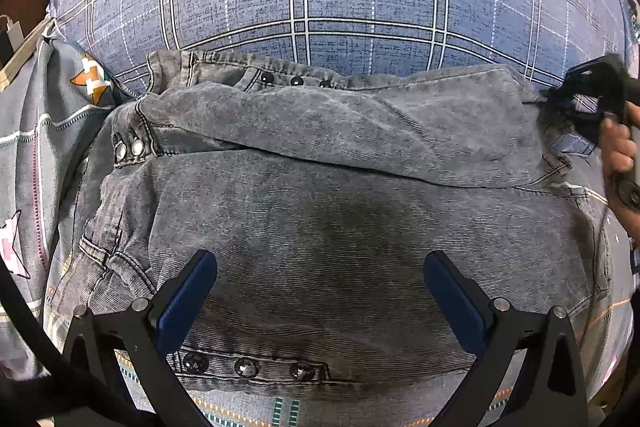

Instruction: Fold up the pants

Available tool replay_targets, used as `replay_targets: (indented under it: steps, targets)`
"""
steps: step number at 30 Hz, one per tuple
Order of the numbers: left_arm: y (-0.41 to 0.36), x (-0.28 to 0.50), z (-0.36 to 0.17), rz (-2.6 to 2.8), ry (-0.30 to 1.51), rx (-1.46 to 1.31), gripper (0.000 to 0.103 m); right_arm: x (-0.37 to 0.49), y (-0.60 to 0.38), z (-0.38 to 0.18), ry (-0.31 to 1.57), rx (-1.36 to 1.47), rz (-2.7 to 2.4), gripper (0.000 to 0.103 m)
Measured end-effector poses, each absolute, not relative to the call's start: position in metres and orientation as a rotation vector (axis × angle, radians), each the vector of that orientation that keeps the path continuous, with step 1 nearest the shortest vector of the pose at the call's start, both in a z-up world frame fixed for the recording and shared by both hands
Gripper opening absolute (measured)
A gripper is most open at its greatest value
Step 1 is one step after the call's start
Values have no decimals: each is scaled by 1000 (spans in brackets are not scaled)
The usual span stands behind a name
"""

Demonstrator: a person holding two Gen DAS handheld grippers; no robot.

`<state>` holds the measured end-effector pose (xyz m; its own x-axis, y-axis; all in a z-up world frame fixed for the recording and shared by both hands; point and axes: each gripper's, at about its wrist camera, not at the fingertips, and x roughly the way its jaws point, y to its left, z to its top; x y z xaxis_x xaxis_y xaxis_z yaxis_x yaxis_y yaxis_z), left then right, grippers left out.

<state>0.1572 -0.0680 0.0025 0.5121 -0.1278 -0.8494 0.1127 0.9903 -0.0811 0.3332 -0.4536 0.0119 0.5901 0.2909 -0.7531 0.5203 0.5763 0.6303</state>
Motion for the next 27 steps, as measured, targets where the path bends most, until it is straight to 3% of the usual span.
replay_targets:
  steps: [5, 8, 12, 15, 21, 23, 25, 26, 27]
  targets:
    - [-67, 152, 13, -184, 993, -42, 103, 287, -436, 72, 905, 829, -57, 5]
    - [-65, 150, 20, -260, 1007, -109, 103, 212, -413, 99, 844, 731, 5, 5]
    - [-74, 153, 29, -329, 1039, -168, 103, 143, -404, 64, 814, 724, 22, 5]
    - [-98, 167, 41, -358, 1094, -175, 103, 134, -422, 18, 873, 923, 64, 5]
    - [-162, 242, 28, -390, 1334, -348, 103, 132, -427, 18, 865, 977, 76, 5]
    - [-180, 256, 11, -359, 1414, -357, 91, 135, -428, 11, 908, 995, 68, 5]
    - [-194, 261, -2, -295, 1461, -308, 64, 137, -435, -1, 940, 1054, 78, 5]
    - [-200, 264, -7, -260, 1475, -292, 61, 137, -437, -3, 958, 1066, 81, 5]
    - [-202, 266, -11, -239, 1487, -296, 51, 138, -438, -5, 974, 1071, 83, 5]
